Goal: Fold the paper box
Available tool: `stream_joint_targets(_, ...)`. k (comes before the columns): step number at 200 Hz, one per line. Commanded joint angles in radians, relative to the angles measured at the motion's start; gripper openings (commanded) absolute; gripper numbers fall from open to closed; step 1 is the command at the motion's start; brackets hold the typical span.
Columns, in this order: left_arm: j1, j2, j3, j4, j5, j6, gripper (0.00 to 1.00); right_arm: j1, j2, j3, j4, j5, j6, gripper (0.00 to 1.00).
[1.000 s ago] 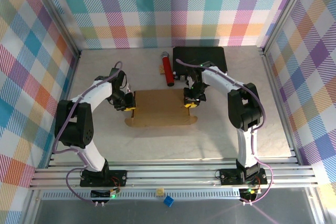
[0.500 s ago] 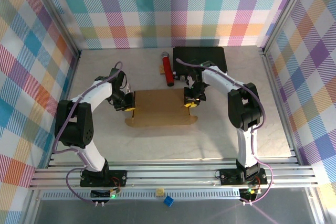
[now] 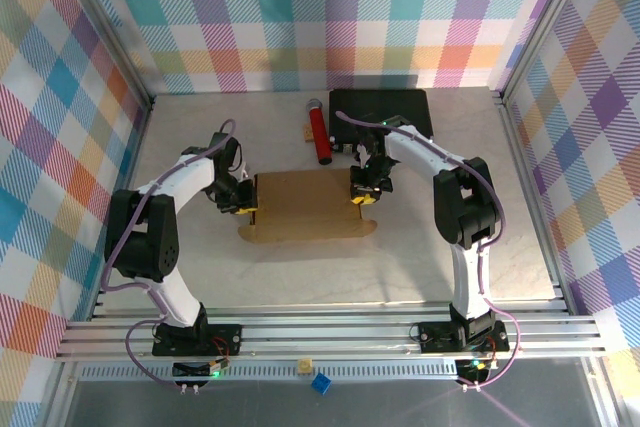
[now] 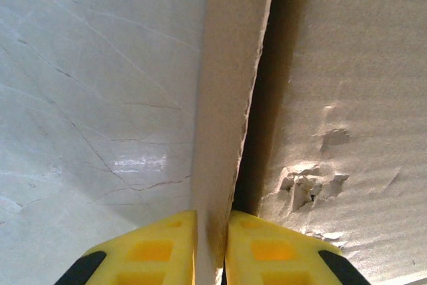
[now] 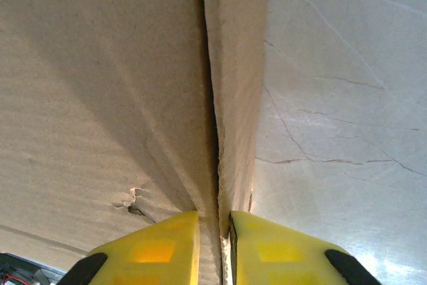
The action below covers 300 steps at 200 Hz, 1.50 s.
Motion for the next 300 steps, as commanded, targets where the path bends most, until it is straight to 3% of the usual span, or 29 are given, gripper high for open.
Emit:
stream_joint_targets(1,-0.028,0.032,-0.021,0.000,0.027,0.005,0.12,-0.002,0.023,0.029,-0.011,-0.035,-0.012,0.21)
stream_joint_targets(19,-0.033,0.037,-0.014,-0.008,0.015,-0.018,0.00,-0.003,0.006,0.039,-0.011,-0.058,0.000,0.29)
stream_joint_targets(76,-0.024,0.068,0.131,-0.187,0.066,-0.033,0.00,-0.125,-0.122,0.042,0.011,-0.183,0.059,0.68)
stream_joint_targets(129,-0.005,0.118,0.235,-0.324,0.153,-0.021,0.00,-0.264,-0.153,-0.082,0.119,-0.475,0.106,0.85)
stream_joint_targets(175,0.016,0.135,0.277,-0.373,0.206,-0.026,0.00,-0.290,-0.108,-0.204,0.220,-0.647,0.134,0.91)
stream_joint_targets(235,0.018,0.159,0.275,-0.363,0.241,-0.035,0.00,-0.310,-0.104,-0.398,0.362,-0.734,0.151,0.96)
stream_joint_targets(273,0.019,0.170,0.286,-0.365,0.263,-0.035,0.00,-0.305,-0.096,-0.464,0.539,-0.851,0.263,0.94)
stream_joint_targets(300,0.019,0.175,0.291,-0.363,0.269,-0.038,0.00,-0.299,-0.095,-0.474,0.570,-0.872,0.309,0.89)
